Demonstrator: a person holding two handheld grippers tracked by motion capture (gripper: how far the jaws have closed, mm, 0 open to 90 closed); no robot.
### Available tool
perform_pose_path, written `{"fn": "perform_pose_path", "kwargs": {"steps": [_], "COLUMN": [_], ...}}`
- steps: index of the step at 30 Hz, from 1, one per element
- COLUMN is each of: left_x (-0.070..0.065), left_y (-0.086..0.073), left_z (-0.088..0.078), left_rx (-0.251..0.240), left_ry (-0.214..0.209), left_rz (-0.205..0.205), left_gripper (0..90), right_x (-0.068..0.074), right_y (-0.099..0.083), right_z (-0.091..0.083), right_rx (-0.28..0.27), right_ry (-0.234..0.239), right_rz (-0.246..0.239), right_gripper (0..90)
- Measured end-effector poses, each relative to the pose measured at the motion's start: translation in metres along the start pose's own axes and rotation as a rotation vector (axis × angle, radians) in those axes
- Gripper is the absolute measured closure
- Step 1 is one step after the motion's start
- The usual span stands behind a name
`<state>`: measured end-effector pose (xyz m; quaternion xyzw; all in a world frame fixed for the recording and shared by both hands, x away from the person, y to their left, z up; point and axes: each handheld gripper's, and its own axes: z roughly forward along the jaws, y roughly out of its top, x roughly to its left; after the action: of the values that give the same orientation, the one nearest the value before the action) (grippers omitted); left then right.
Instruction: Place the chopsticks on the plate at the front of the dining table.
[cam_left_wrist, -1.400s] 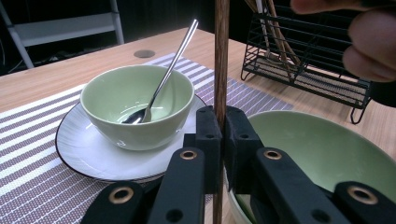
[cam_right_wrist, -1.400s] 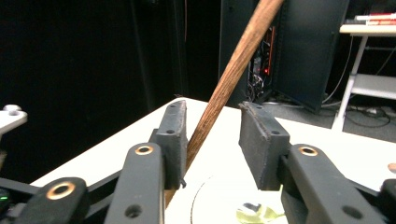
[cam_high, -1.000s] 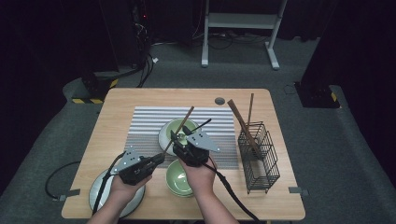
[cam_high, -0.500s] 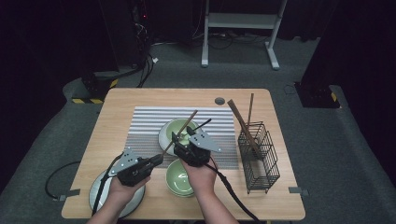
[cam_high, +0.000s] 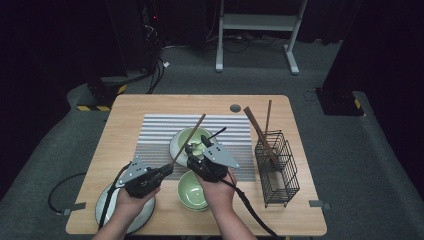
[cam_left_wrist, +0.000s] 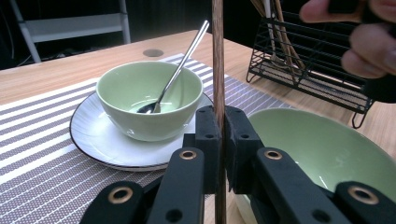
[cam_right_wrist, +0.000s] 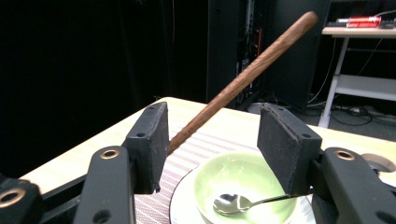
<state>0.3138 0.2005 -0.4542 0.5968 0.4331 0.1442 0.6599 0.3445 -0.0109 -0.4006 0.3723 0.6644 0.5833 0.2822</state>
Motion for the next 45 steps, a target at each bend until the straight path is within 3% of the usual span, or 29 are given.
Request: {"fn": "perform_pose_path", "kwargs": {"steps": [11,15,18,24,31,34,45], "left_x": [0.006,0.009,0.012,0.015,0.023,0.027,0.044], "left_y": [0.007,0.009,0.012,0.017,0.021,0.021,0.021], "left_z": [0.000,0.000,0.001,0.006,0.013,0.016,0.035], "left_rx": [0.008,0.016,0.019,0.028,0.061,0.066,0.104], "left_ry": [0.059,0.083,0.098,0.132,0.169,0.185,0.228], "left_rz": [-0.010,-0.003,-0.028,-0.010,0.007,0.013,0.003], "left_gripper": [84.7,84.7,84.7,84.7,84.6,84.7,84.7], "right_x": [-0.009,-0.013,-0.016,-0.022,-0.030,-0.030,-0.032], "right_y": [0.002,-0.002,-0.007,-0.019,-0.032,-0.036,-0.045], "right_z": [-0.022,-0.032,-0.039,-0.052,-0.060,-0.060,-0.069], "right_rx": [0.011,0.018,0.032,0.047,0.047,0.053,0.055], "right_ry": [-0.001,-0.020,-0.040,-0.057,-0.068,-0.074,-0.070], "right_rz": [-0.046,-0.061,-0.067,-0.082,-0.035,-0.061,-0.062], "right_gripper": [44.9,46.1,46.7,43.9,42.4,42.4,42.4]}}
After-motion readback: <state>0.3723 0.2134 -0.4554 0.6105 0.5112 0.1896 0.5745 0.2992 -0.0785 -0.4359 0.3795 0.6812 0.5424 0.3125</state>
